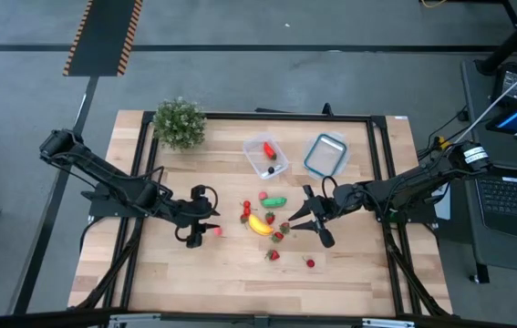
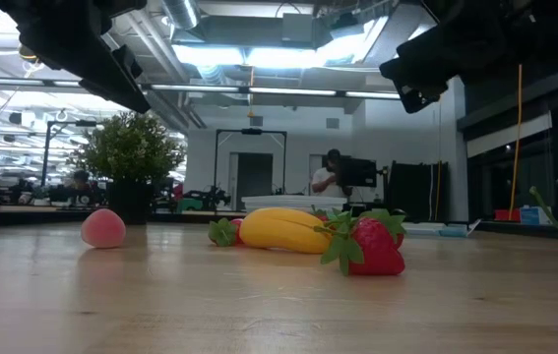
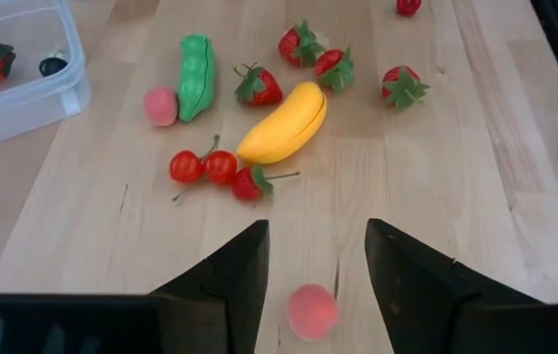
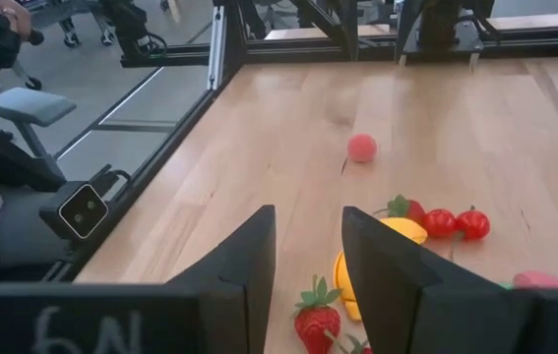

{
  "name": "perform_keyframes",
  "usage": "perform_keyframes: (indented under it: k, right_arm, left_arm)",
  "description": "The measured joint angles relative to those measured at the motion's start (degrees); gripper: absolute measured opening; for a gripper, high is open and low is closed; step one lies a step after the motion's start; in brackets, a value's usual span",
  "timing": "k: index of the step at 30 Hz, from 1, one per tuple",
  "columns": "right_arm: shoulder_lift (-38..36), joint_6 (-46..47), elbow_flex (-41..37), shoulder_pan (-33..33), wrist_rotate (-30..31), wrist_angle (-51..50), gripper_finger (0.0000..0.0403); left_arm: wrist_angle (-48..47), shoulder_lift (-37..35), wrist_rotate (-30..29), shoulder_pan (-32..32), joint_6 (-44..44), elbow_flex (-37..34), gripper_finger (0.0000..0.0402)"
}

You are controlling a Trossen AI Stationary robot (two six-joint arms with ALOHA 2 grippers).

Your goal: Pick and placing Produce into tupperware

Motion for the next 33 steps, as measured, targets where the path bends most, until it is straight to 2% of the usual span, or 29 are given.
perform_keyframes:
  k: [7, 13, 27, 33]
  right_arm:
    - [0.00, 1.46, 0.00, 0.00, 0.00, 0.00, 0.0122]
    - [0.00, 1.46, 0.00, -0.01, 0.00, 0.00, 0.0122]
    - [0.00, 1.46, 0.00, 0.00, 0.00, 0.00, 0.0122]
    - [0.00, 1.48, 0.00, -0.01, -0.01, 0.03, 0.0122]
  left_arm:
    - [-0.96, 0.17, -0.03, 0.00, 0.13, 0.01, 0.0160]
    - [-1.07, 3.91, 0.77, 0.00, 0.05, 0.02, 0.0164]
    - [-0.28, 12.20, 8.35, 0.00, -2.08, 0.02, 0.0165]
    - [-0.16, 14.41, 8.43, 0.00, -3.22, 0.02, 0.0161]
